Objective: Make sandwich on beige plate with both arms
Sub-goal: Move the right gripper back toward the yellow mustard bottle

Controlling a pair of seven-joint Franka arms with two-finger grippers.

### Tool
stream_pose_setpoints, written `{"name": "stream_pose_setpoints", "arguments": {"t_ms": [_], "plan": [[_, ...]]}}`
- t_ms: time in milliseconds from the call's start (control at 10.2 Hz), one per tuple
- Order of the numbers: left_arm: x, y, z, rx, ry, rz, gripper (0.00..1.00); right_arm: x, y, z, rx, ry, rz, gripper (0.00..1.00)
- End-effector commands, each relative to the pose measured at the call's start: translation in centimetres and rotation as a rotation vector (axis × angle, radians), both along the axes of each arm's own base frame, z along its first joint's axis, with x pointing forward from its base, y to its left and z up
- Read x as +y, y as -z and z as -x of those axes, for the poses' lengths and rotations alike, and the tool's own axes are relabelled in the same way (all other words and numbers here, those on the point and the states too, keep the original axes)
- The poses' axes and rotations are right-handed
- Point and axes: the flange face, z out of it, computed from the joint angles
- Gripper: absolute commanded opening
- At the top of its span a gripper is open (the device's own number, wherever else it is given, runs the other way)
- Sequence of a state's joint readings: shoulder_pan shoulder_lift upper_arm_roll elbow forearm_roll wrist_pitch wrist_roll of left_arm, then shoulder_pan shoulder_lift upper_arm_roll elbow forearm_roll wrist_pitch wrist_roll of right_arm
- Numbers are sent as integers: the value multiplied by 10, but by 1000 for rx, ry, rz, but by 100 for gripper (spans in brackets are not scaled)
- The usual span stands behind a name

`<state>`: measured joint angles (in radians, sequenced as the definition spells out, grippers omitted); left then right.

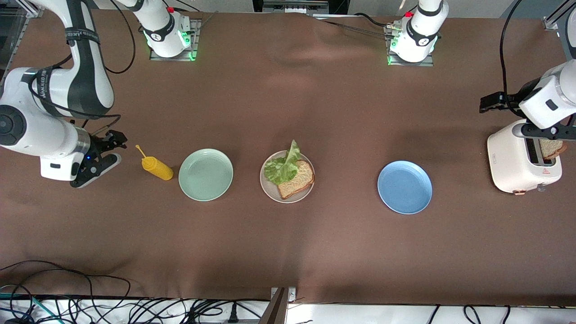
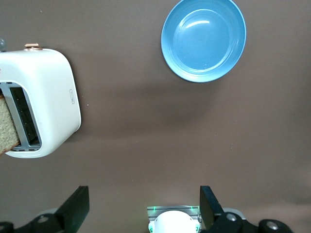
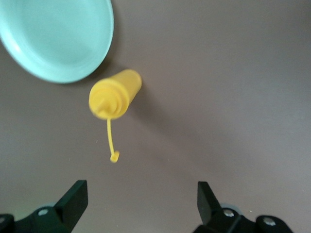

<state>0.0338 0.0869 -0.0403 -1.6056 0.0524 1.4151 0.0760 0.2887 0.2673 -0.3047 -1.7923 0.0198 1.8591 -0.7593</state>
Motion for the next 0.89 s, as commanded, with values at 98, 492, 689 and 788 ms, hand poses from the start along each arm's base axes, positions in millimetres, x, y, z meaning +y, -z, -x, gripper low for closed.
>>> {"name": "stream_pose_setpoints", "arguments": {"t_ms": [98, 492, 689, 788], "plan": [[-2, -8, 1, -6, 15, -29, 100, -36, 36, 20, -4, -209, -212, 100], [8, -8, 0, -9, -5, -28, 100, -94, 87, 5, -103, -416, -429, 100], [7, -8, 0, -9, 1, -37, 100, -106, 109, -20, -175, -574, -493, 100], [9, -16, -1, -25, -1, -38, 100, -111, 122, -29, -214, -638, -526, 100]]}}
